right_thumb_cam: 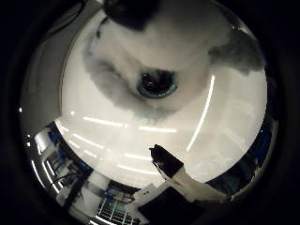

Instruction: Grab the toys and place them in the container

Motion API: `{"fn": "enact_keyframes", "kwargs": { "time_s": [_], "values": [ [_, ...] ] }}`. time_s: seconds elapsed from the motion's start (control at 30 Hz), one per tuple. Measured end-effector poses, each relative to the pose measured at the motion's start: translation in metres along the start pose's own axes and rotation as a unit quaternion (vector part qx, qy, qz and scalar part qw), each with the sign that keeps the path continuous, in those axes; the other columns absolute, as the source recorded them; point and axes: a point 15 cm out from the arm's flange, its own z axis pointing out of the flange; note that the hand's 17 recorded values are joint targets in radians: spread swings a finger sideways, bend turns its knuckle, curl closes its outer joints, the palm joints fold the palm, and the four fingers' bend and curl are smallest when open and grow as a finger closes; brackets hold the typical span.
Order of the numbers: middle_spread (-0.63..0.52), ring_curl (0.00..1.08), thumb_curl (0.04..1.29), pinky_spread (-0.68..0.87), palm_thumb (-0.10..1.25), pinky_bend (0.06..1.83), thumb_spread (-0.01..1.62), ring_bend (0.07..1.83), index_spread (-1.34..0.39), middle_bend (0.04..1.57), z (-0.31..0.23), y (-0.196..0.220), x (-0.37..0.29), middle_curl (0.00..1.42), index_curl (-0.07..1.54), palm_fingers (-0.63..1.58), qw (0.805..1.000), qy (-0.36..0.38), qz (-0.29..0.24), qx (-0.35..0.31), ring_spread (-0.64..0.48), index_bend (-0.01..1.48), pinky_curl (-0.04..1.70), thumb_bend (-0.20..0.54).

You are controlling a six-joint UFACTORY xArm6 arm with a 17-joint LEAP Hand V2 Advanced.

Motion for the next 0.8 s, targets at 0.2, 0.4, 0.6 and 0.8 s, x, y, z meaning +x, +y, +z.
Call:
{"fn": "enact_keyframes", "kwargs": {
  "time_s": [0.2, 0.4, 0.6, 0.8],
  "values": [
    [-0.25, 0.32, 0.31, 0.16, 0.62, 0.33, 0.96, 0.58, -0.41, 0.46, -0.018, -0.023, 0.012, 0.4, 0.27, 0.62, 0.998, 0.016, 0.007, 0.06, -0.15, 0.17, 0.25, -0.021],
    [-0.34, 0.54, 0.32, -0.44, 0.69, 0.92, 0.99, 1.02, -0.46, 0.84, -0.046, -0.009, 0.037, 0.64, 0.47, 1.32, 0.995, 0.031, 0.026, 0.095, -0.32, 0.5, 0.47, -0.018],
    [-0.28, 0.7, 0.4, -0.3, 0.9, 1.29, 1.01, 1.26, -0.34, 1.16, -0.051, 0.011, 0.027, 0.85, 0.76, 1.15, 0.995, -0.024, 0.009, 0.1, -0.28, 1.01, 0.69, 0.013],
    [-0.22, 0.79, 0.51, -0.23, 1.05, 1.35, 0.99, 1.32, -0.26, 1.26, -0.078, 0.054, -0.022, 0.91, 0.83, 1.07, 0.986, -0.151, -0.014, 0.064, -0.27, 1.11, 0.8, 0.001]
  ]
}}
